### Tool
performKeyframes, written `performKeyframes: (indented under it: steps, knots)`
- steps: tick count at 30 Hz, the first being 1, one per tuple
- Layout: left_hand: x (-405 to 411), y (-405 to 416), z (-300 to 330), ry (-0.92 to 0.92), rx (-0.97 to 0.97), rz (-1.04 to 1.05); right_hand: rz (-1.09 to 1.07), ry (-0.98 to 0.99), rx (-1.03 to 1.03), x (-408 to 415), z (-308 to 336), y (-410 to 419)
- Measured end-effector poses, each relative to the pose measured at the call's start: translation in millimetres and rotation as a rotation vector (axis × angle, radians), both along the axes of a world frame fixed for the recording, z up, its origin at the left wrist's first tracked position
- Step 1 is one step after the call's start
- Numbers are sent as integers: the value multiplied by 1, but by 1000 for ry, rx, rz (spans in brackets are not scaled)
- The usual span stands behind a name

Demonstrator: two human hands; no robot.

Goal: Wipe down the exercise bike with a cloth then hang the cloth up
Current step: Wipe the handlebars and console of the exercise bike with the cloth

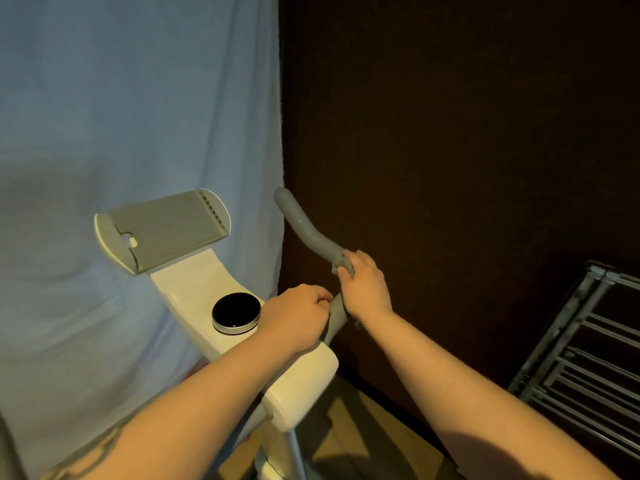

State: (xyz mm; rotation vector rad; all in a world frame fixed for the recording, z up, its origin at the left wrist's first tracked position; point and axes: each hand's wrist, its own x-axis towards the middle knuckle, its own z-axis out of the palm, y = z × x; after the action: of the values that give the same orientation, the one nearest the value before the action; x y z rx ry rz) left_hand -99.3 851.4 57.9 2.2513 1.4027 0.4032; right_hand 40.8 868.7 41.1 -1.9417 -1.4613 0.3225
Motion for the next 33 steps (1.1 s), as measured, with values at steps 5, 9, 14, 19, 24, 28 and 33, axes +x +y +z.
performKeyframes:
  steps: [5,9,14,19,24,28,33]
  knots:
    - [0,0,1,-13,-10,4,78,30,18,0,-12,-20]
    - [0,-1,1,-20,-14,7,-21,89,-4,2,3,6]
    - [1,1,1,-28,-23,22,45,-6,30,-8,-12,-23]
    - [1,1,1,-46,-36,20,-79,106,33,-3,1,7]
    - [2,1,0,-56,-38,34,-31,141,118,-14,-18,-21]
    - [3,2,-2,-57,-40,35,-128,165,105,-5,-7,7]
    - [2,0,-1,-42,-20,34,-7,128,68,-1,-16,-9]
